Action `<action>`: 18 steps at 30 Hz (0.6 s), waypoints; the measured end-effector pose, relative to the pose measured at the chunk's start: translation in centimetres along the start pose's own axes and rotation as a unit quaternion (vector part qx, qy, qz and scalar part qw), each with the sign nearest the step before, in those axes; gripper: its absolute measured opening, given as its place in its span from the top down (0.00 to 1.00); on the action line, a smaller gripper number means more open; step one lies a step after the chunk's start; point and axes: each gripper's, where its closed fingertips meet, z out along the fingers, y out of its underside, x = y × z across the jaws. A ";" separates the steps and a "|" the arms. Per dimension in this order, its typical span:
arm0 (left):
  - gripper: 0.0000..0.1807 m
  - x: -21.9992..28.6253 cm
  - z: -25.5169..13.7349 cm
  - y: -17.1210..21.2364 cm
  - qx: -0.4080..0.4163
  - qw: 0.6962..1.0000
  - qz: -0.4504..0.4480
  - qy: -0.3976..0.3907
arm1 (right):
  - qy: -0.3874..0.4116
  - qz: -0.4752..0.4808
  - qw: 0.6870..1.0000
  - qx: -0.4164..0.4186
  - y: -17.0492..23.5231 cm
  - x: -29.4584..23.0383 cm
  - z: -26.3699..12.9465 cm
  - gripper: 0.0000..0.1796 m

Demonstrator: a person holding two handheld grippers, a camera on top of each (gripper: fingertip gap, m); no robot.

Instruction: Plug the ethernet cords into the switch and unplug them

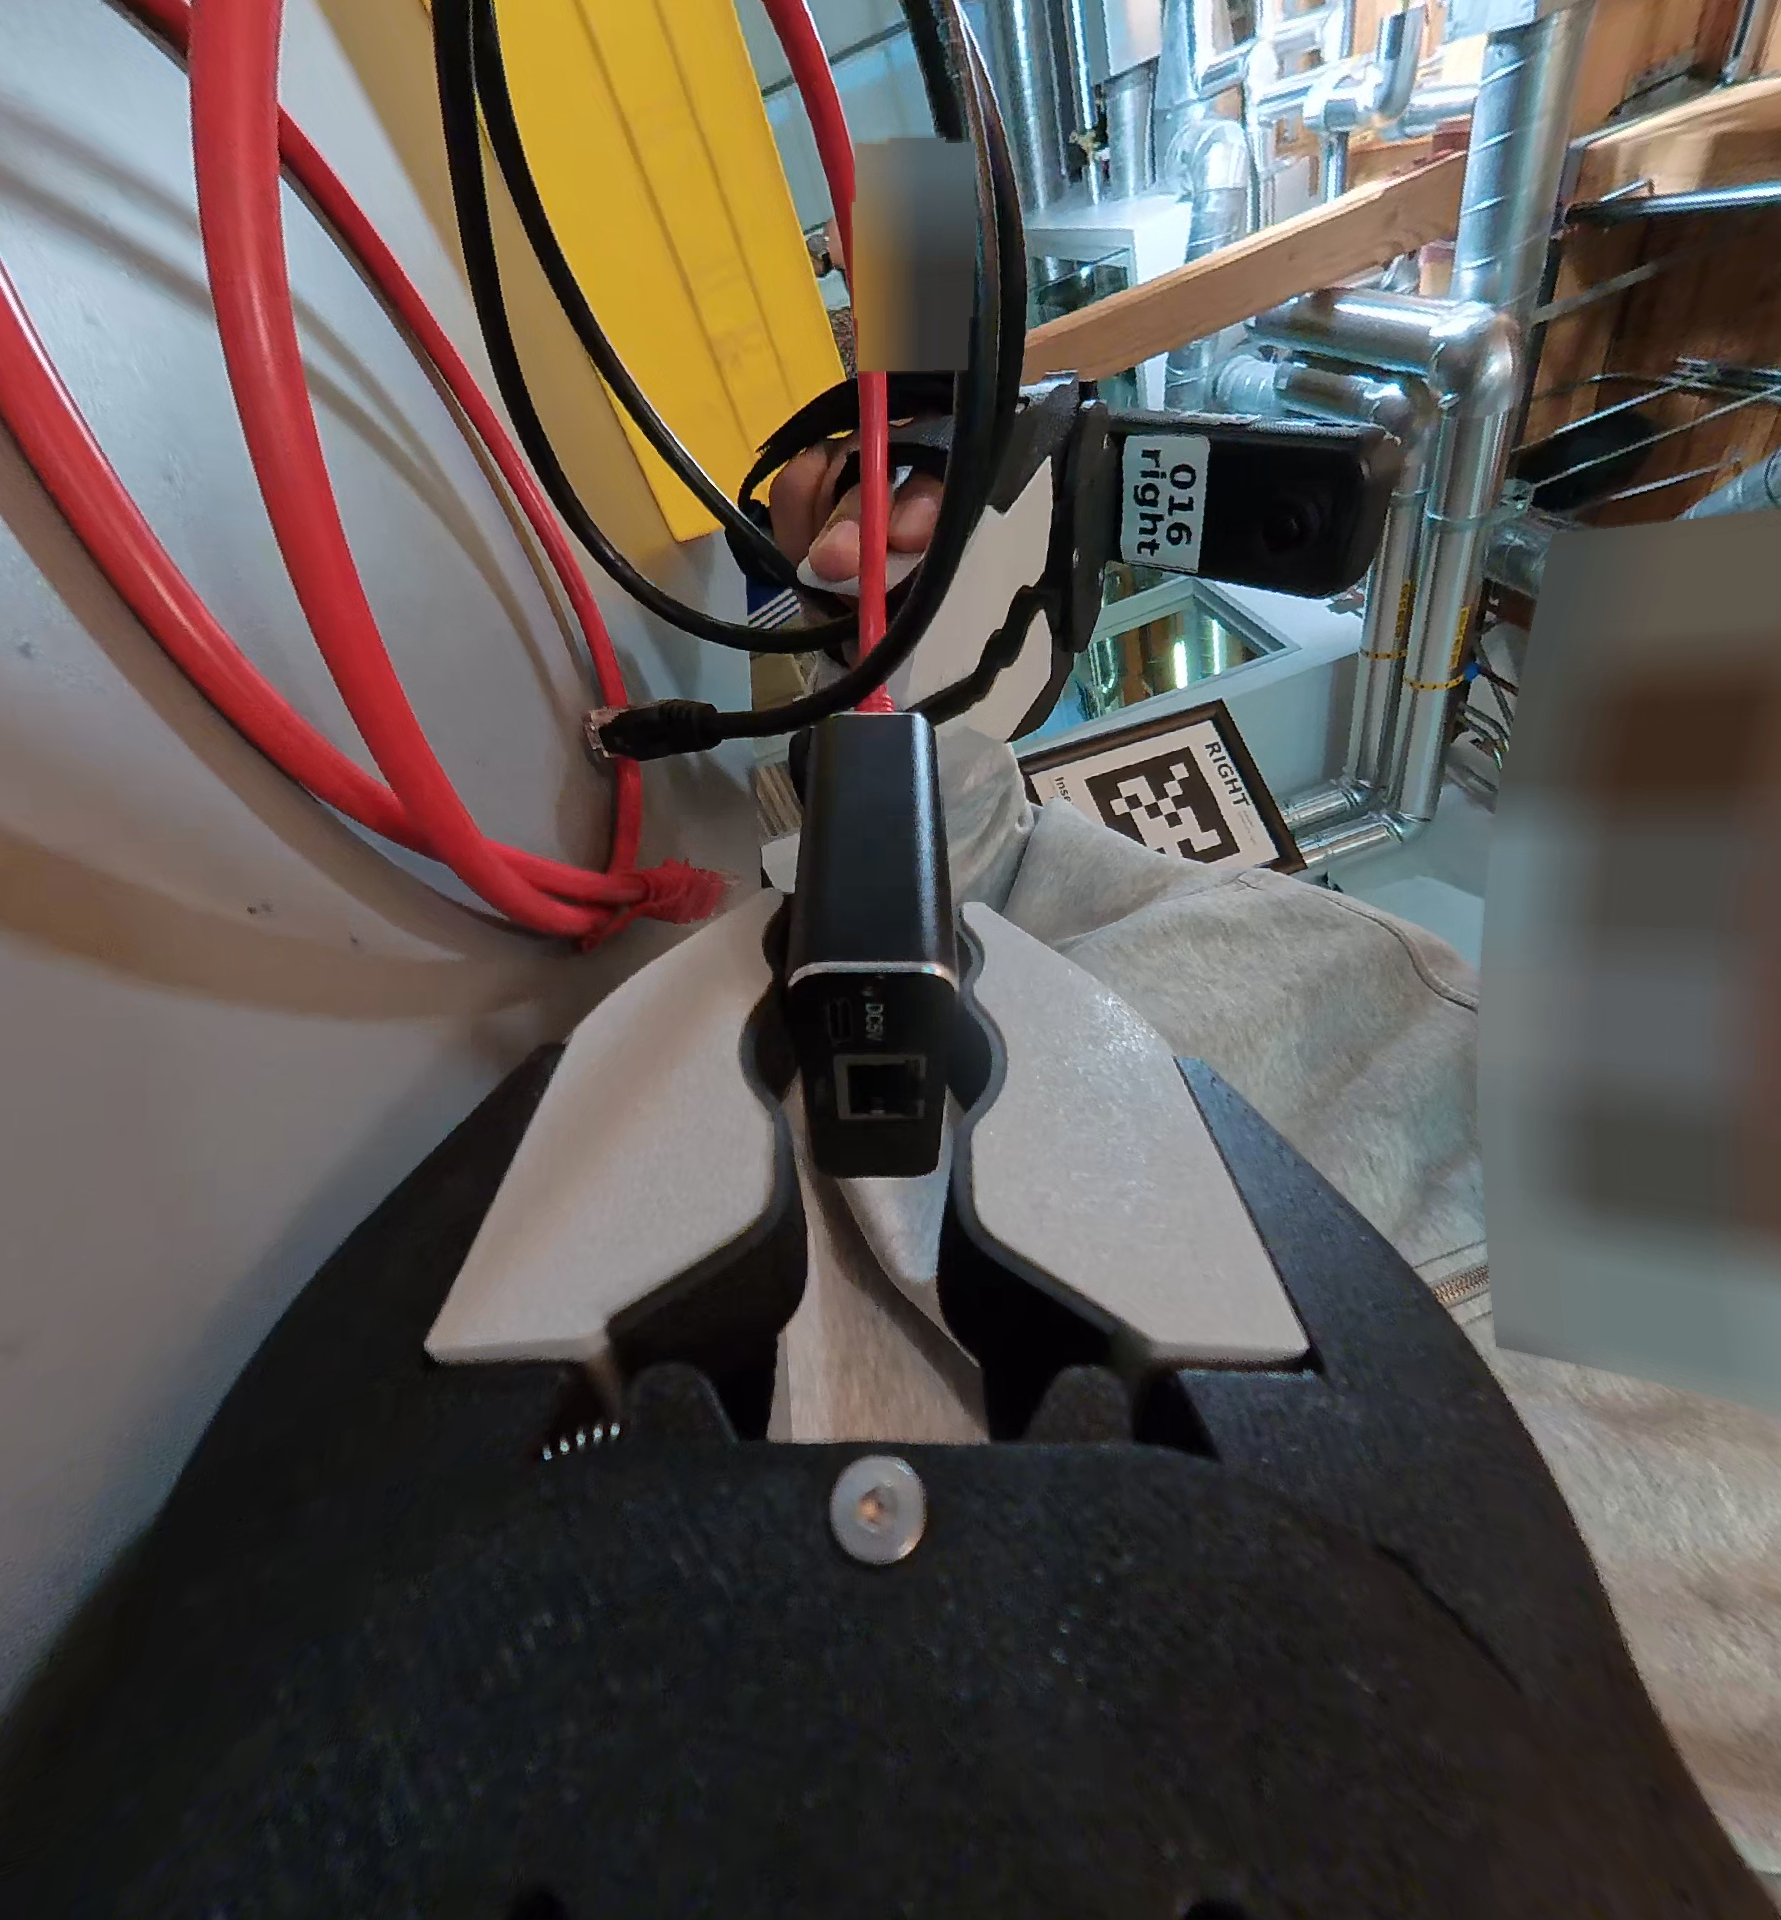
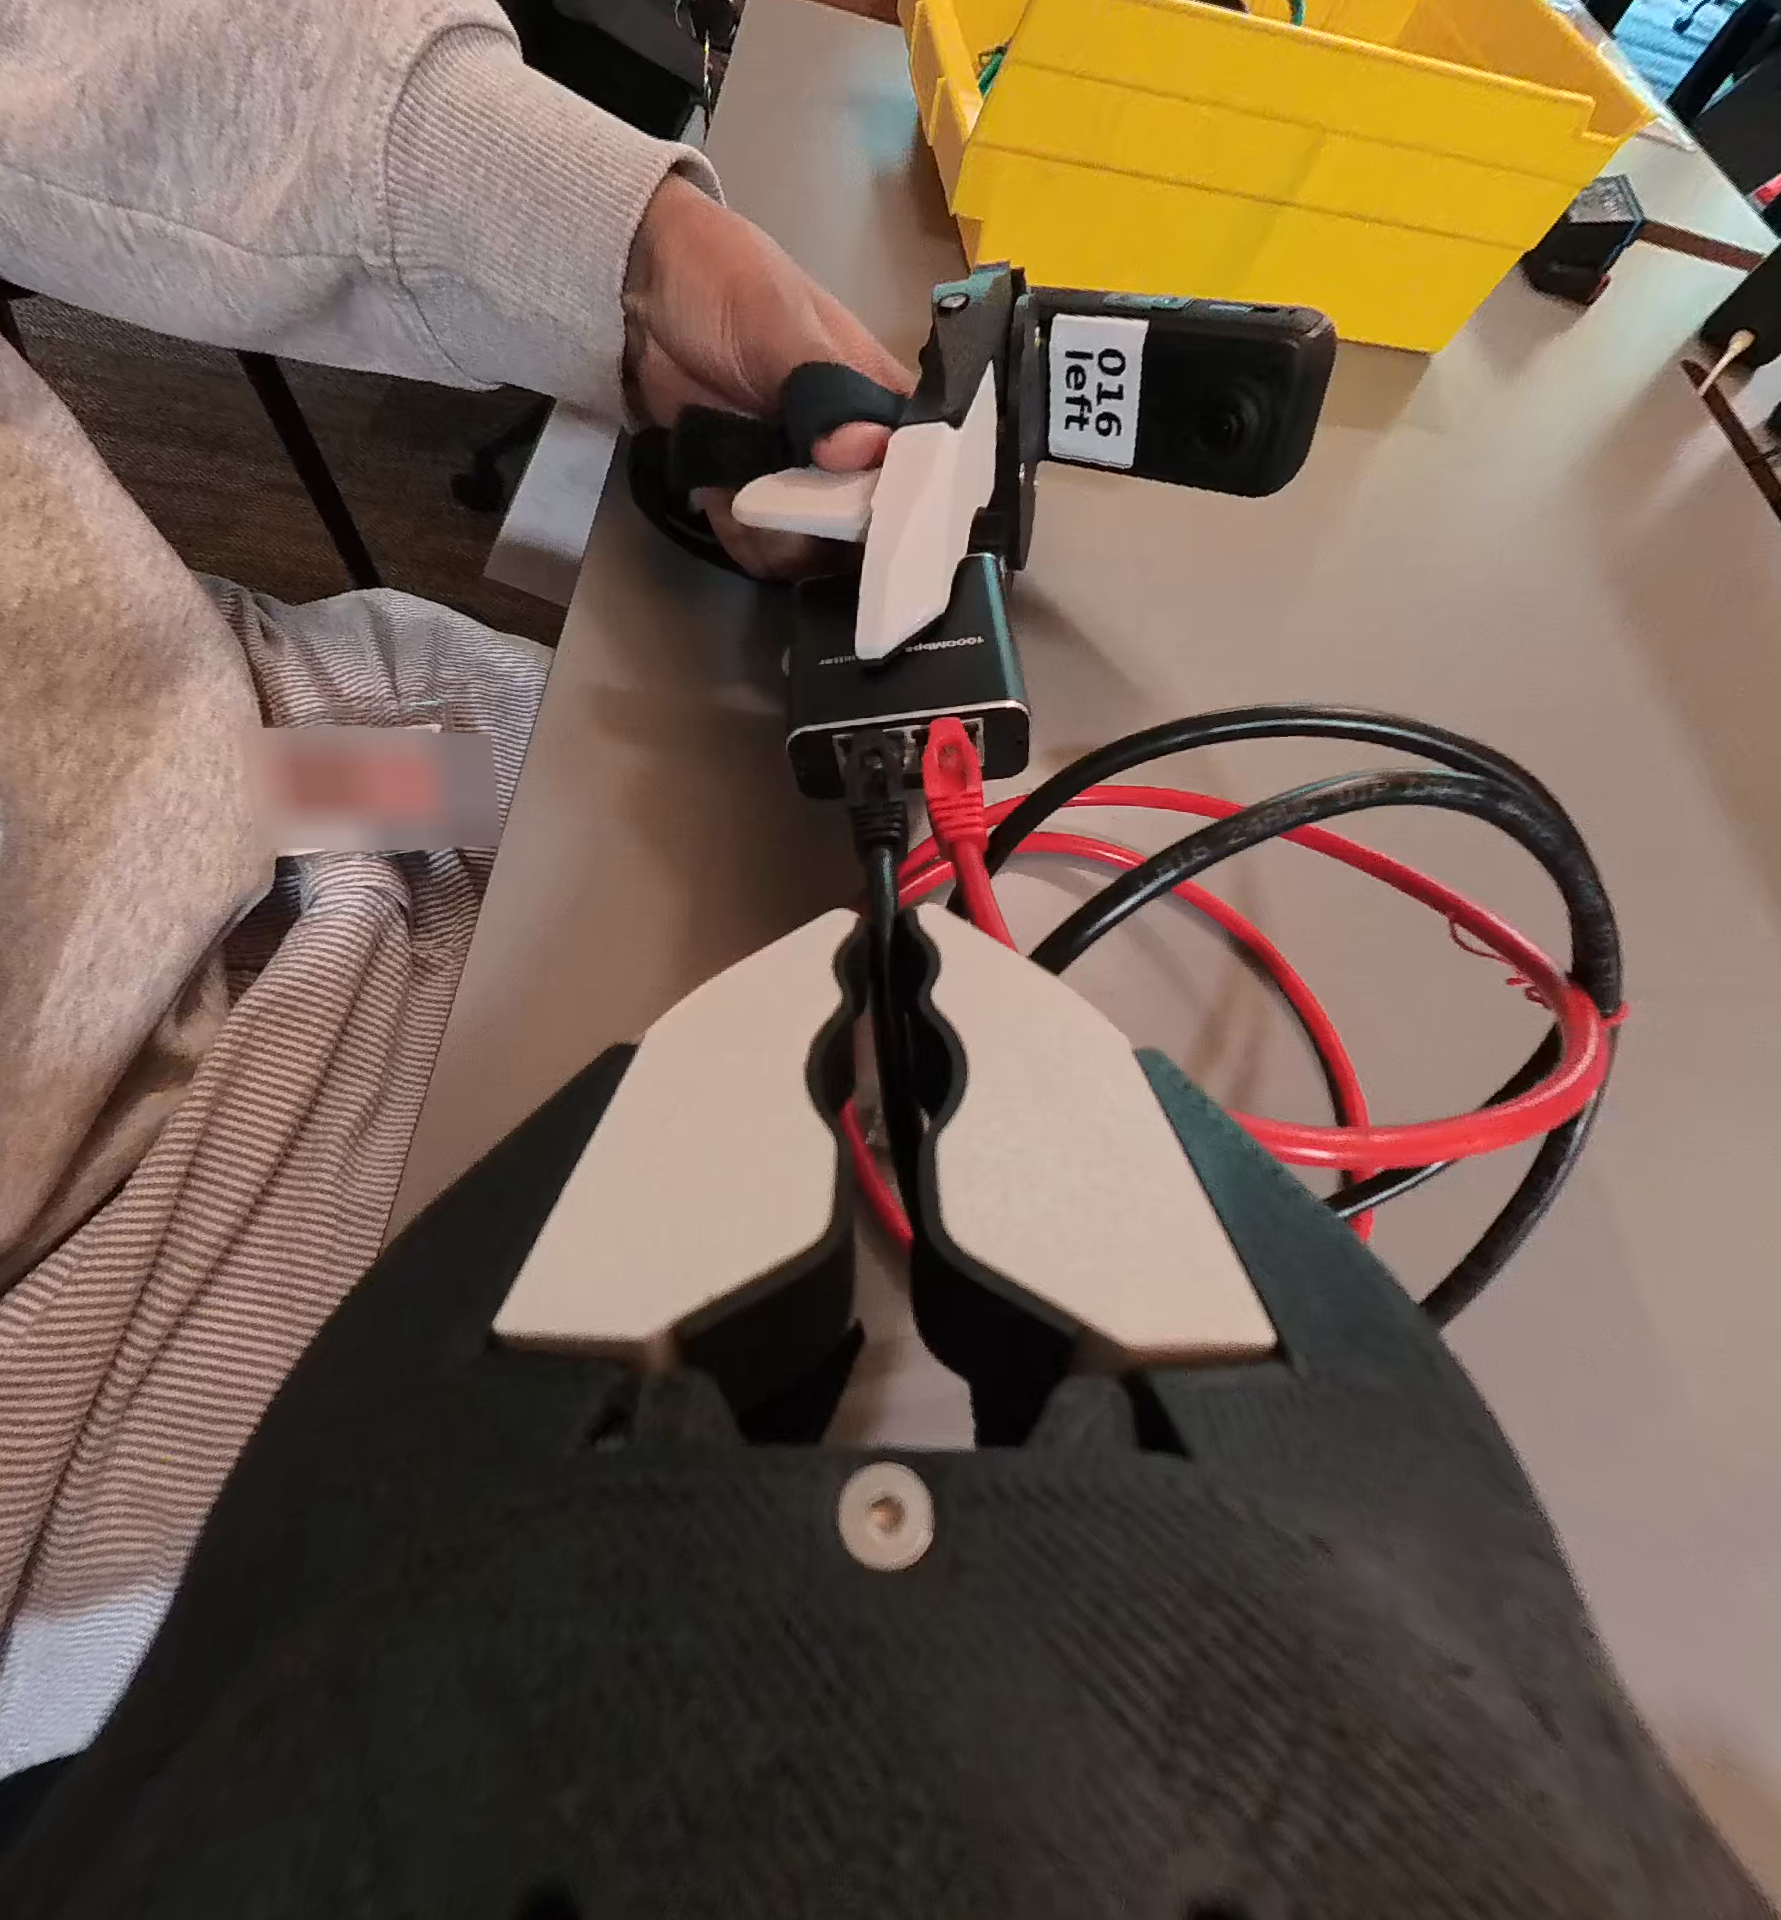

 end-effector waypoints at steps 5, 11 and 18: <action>0.87 -0.2 0.0 0.0 0.001 1.000 -0.001 -0.007 | 0.008 0.007 1.000 0.010 0.0 0.1 0.3 0.97; 0.86 -0.6 0.2 0.4 -0.013 1.000 0.002 -0.027 | 0.009 0.004 1.000 -0.005 0.7 -0.2 1.3 0.97; 0.86 -0.8 0.2 0.1 -0.003 0.999 -0.002 -0.034 | 0.034 0.008 0.999 -0.012 1.2 0.3 2.1 0.97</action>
